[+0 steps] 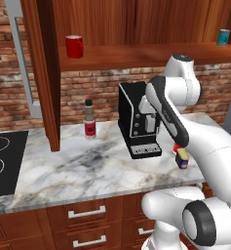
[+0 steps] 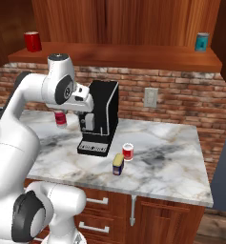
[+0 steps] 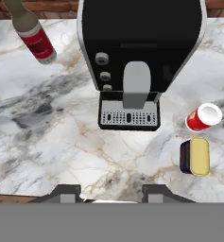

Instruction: Pick the cans from the counter and place them in their designated side in the cabinet.

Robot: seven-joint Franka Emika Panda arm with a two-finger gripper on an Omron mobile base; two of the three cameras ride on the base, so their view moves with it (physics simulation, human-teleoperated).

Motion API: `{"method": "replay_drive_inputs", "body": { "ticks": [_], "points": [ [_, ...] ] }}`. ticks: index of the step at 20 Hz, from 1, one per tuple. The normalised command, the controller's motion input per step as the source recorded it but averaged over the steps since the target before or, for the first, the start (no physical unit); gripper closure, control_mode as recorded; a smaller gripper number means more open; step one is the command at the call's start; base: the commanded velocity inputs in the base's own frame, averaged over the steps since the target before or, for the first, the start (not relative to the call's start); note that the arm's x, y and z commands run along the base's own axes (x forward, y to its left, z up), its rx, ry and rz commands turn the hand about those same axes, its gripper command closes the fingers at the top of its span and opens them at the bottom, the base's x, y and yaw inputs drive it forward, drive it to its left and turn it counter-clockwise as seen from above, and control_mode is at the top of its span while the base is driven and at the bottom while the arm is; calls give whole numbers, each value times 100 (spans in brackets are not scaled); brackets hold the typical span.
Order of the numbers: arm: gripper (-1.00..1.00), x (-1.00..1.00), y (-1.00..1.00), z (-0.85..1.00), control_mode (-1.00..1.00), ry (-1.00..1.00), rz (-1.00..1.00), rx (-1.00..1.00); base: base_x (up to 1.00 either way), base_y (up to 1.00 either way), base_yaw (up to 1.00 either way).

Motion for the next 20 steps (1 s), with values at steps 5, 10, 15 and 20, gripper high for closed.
{"method": "replay_drive_inputs", "body": {
  "ticks": [5, 10, 15, 20],
  "points": [
    [-100, -4, 0, 0, -100, -1, 0, 0, 0, 0, 0],
    [-100, -17, -2, -3, -100, 0, 0, 0, 0, 0, 0],
    [-100, -23, -16, -14, -100, 0, 0, 0, 0, 0, 0],
    [-100, -18, -26, -21, -100, 0, 0, 0, 0, 0, 0]
  ]
}}
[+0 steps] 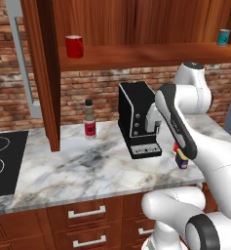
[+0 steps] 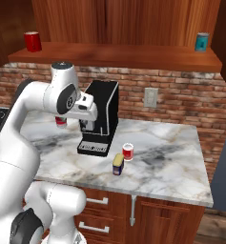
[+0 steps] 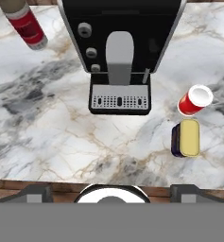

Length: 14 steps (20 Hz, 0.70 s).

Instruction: Pick the cans from the counter and place them in their designated side in the cabinet.

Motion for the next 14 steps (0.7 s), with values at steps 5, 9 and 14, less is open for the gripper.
{"method": "replay_drive_inputs", "body": {
  "ticks": [5, 9, 14],
  "points": [
    [-100, -11, -21, -24, -100, 1, 0, 0, 0, 0, 0],
    [-100, -10, -24, -17, -100, 1, 0, 0, 0, 0, 0],
    [-100, -4, -29, -16, -100, 0, 0, -2, 0, 0, 0]
  ]
}}
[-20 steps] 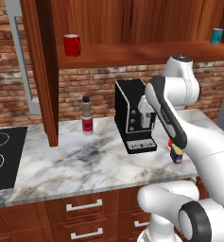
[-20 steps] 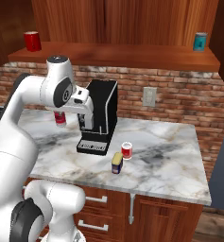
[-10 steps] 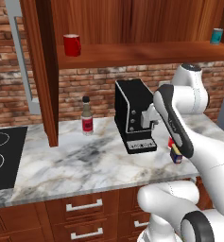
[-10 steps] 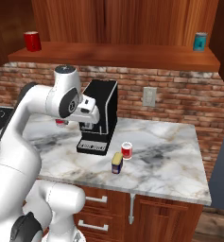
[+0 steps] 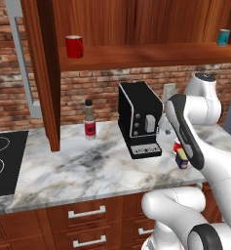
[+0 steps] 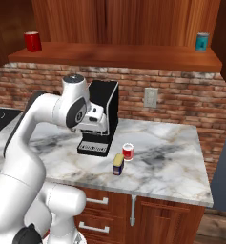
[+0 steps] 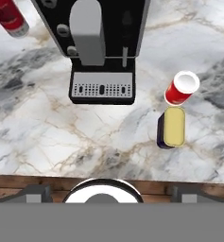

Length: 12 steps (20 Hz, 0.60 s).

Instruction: Pick the cans from the counter and place them in their designated side in the cabinet.

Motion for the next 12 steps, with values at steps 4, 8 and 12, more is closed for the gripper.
{"method": "replay_drive_inputs", "body": {
  "ticks": [4, 8, 12],
  "points": [
    [-100, -6, -27, -21, -100, 0, 0, -3, 0, 0, 0],
    [-100, -2, -28, -22, -100, 1, 0, -2, 0, 0, 0],
    [-100, -1, -27, -20, -100, 3, 0, 0, 0, 0, 0]
  ]
}}
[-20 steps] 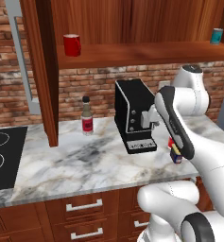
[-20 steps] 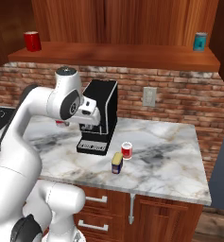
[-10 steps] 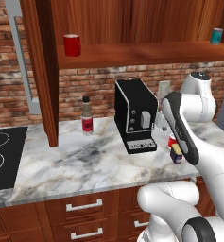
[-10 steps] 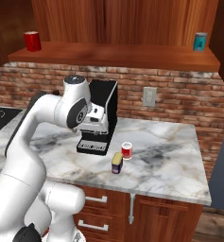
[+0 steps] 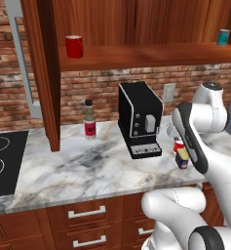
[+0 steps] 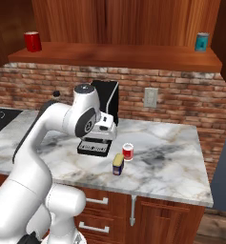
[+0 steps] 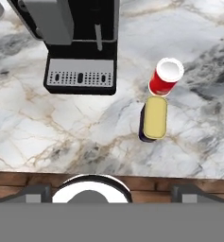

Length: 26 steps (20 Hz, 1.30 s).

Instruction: Pick the cans from the counter and place them in their designated side in the cabinet.

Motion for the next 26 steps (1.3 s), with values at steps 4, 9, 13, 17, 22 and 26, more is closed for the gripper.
{"method": "replay_drive_inputs", "body": {
  "ticks": [4, 9, 13, 17, 22, 26],
  "points": [
    [-100, 0, -18, -20, -100, 4, 0, 0, 0, 0, 0],
    [-100, 0, -15, -21, -100, 3, 0, 0, 0, 0, 0],
    [-100, 0, -15, -19, -100, 3, 0, 0, 0, 0, 0],
    [-100, 0, -14, -22, -100, 3, 0, 0, 0, 0, 0],
    [-100, 0, -10, -23, -100, 3, 0, 0, 0, 0, 0],
    [-100, 0, -14, -22, -100, 2, 0, 0, 0, 0, 0]
  ]
}}
